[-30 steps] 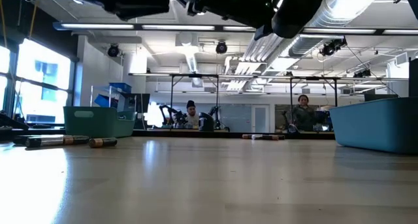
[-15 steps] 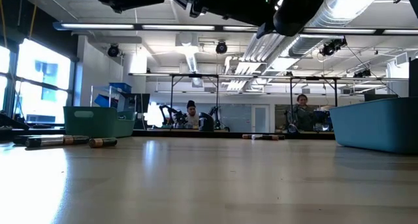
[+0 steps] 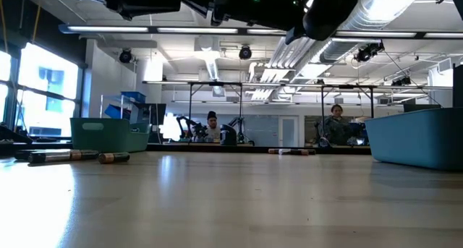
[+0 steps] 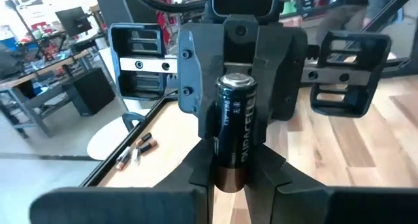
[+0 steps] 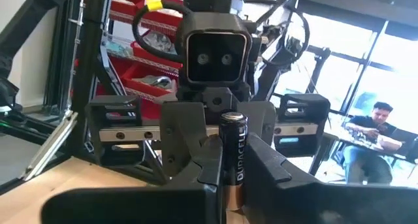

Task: Sort batteries
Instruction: Put the black battery into the green bin

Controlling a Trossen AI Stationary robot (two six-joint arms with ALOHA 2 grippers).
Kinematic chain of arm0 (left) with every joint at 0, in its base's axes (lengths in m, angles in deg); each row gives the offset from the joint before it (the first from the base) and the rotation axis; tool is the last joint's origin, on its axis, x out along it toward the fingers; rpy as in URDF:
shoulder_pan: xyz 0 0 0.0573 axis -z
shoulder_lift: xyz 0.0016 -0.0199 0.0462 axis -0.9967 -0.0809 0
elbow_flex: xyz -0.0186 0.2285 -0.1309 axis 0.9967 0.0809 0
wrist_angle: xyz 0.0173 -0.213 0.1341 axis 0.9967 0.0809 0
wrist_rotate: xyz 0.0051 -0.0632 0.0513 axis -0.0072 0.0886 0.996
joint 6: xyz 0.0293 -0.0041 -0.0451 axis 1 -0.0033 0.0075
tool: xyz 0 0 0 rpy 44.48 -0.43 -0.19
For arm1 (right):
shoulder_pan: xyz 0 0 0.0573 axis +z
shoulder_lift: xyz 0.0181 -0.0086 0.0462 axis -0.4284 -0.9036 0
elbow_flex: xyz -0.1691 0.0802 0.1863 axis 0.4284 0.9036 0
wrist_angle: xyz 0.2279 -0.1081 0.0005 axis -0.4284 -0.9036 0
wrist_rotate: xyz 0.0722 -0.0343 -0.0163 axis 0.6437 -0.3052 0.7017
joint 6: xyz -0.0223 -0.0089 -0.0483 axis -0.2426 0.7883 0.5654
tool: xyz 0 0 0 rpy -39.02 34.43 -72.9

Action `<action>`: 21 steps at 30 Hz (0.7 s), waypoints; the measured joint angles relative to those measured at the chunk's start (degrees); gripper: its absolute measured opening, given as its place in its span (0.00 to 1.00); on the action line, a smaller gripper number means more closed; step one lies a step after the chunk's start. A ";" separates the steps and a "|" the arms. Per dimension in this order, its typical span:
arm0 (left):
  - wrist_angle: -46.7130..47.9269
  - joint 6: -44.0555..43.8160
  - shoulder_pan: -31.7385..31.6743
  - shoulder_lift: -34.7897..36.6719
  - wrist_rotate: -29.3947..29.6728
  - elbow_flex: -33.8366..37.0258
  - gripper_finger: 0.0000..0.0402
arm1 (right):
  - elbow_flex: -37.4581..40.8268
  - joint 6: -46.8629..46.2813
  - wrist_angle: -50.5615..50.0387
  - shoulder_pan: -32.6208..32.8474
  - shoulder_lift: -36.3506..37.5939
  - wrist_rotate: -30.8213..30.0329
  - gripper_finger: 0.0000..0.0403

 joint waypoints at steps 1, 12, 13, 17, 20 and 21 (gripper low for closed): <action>0.51 -0.35 0.00 -0.04 0.62 0.00 0.10 | -0.03 -0.06 -0.76 -0.21 0.01 0.02 0.08; 14.18 -13.14 -1.63 0.05 7.94 -0.09 0.10 | 0.00 -9.03 -6.15 -4.21 0.35 -3.58 0.34; 15.90 -15.03 -2.12 -0.03 7.80 -0.09 0.10 | 0.00 -8.89 -6.09 -4.64 0.85 -3.57 0.37; 21.90 -23.90 -4.71 0.05 8.87 -0.09 0.10 | 0.00 -9.26 -12.10 -6.86 5.76 -5.40 0.42; 30.47 -33.60 -8.57 0.01 10.42 -1.02 0.10 | 0.00 -8.57 -23.22 -8.22 11.35 -8.68 0.43; 34.68 -37.55 -10.79 0.07 9.85 -2.12 0.10 | -0.06 -8.33 -26.86 -8.51 13.02 -9.57 0.43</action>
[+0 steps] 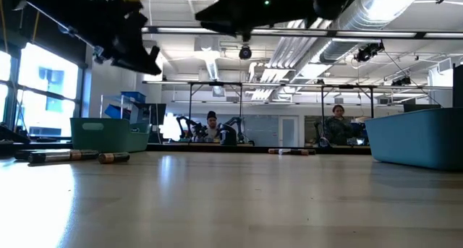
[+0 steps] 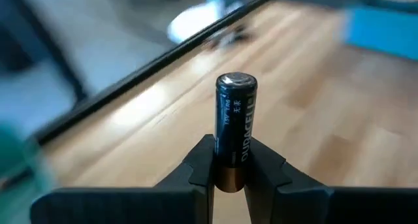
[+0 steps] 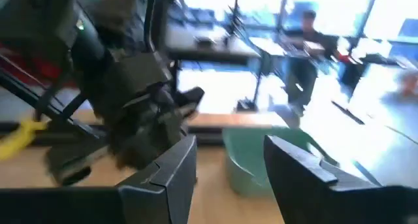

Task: Sort batteries
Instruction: Put the black battery into the green bin

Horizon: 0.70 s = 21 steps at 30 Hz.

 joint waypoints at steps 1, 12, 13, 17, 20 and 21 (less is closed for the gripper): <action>4.95 -3.42 -2.63 0.18 -1.71 -1.40 0.10 | -0.05 0.11 -4.19 -0.21 1.57 -0.51 0.43; 30.84 3.04 -41.88 -0.16 -24.84 -12.25 0.10 | 0.02 -1.88 -30.15 7.01 1.66 -9.66 0.43; 31.20 4.44 -45.10 -0.47 -26.06 -12.59 0.10 | 0.02 -1.88 -31.78 7.91 1.55 -12.35 0.43; 32.92 8.28 -56.26 -3.37 -29.45 -13.43 0.10 | 0.04 -2.74 -37.18 10.77 1.60 -22.53 0.43; 32.10 10.89 -61.94 -7.41 -33.20 -13.55 0.10 | 0.04 -3.92 -39.98 12.17 1.60 -27.30 0.43; 32.25 11.81 -63.23 -9.29 -33.92 -13.55 0.10 | 0.04 -4.27 -40.39 12.44 1.61 -27.93 0.43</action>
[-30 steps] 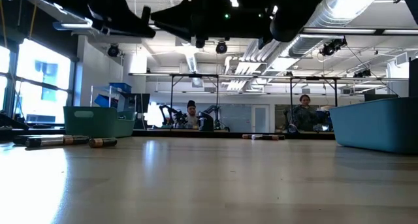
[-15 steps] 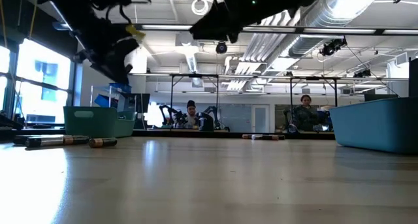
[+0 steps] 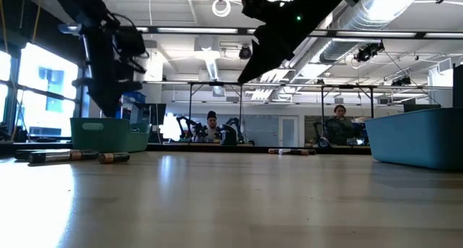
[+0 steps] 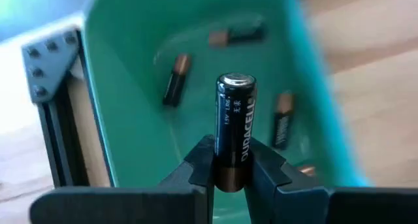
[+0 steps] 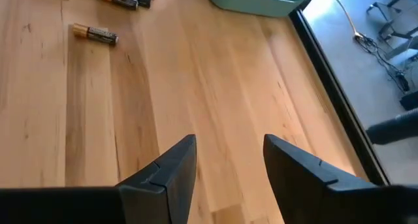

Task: Sort batteries
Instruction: Put the black battery into the green bin

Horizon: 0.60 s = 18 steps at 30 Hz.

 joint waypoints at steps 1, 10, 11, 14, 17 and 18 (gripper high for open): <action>0.06 0.90 -0.89 -1.83 -0.34 0.00 0.10 | 0.00 -0.29 -0.26 0.14 0.00 -0.24 0.43; 0.44 4.56 -2.04 -15.56 0.33 -3.19 0.10 | 0.00 0.32 -0.33 -0.03 0.00 -0.30 0.43; 0.70 5.04 -2.05 -16.73 0.04 -3.98 0.10 | 0.00 0.36 -0.07 -0.03 0.00 -0.30 0.43; 1.25 6.57 -2.20 -19.93 -0.29 -6.90 0.10 | 0.00 0.36 0.06 -0.01 0.00 -0.28 0.43; 3.89 7.97 -2.28 -23.20 -0.88 -9.91 0.10 | 0.00 0.42 0.06 0.13 0.00 -0.26 0.43; 4.58 8.02 -2.47 -24.35 -1.05 -10.99 0.10 | 0.00 0.45 0.04 0.23 0.00 -0.26 0.43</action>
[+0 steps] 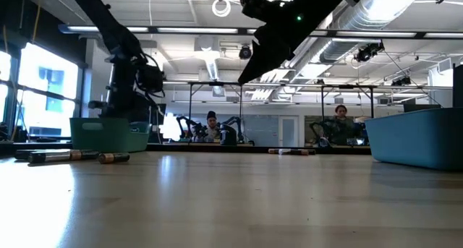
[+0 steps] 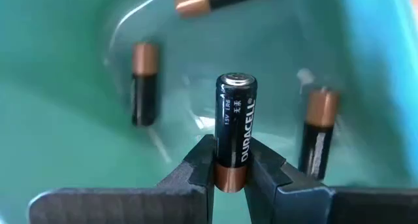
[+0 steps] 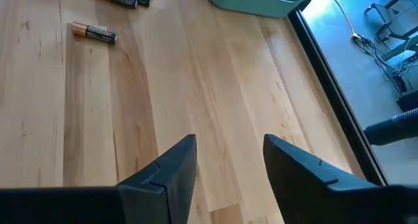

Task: Sort batteries
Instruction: Put the black battery into the green bin, then put the silver battery into the blue bin

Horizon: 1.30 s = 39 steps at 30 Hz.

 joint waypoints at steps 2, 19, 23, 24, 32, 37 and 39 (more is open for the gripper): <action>1.68 0.47 -0.10 -2.19 -0.12 -2.01 0.10 | 0.00 0.00 -0.01 0.19 0.00 0.01 0.43; 6.80 6.26 -0.30 -10.55 -0.16 -9.35 0.17 | 0.00 1.51 0.41 0.59 0.00 1.92 0.43; 5.86 6.91 -0.87 -10.55 -0.11 -9.58 0.22 | 0.00 0.77 0.09 0.61 0.00 1.94 0.43; 5.87 6.95 -1.11 -10.49 -0.09 -9.58 0.23 | 0.00 0.30 -0.70 0.60 0.00 1.72 0.43; 7.86 8.44 -1.66 -5.04 -0.17 -10.55 0.38 | 0.00 -13.32 -26.32 -0.06 0.17 -5.95 0.43; 7.53 8.57 -1.42 1.68 -0.53 -12.75 0.41 | 0.00 -21.34 -43.33 -0.87 0.17 -13.78 0.43; 6.56 8.76 -0.87 4.95 -0.55 -12.99 0.41 | 0.32 -20.68 -45.22 -1.52 0.27 -15.13 0.43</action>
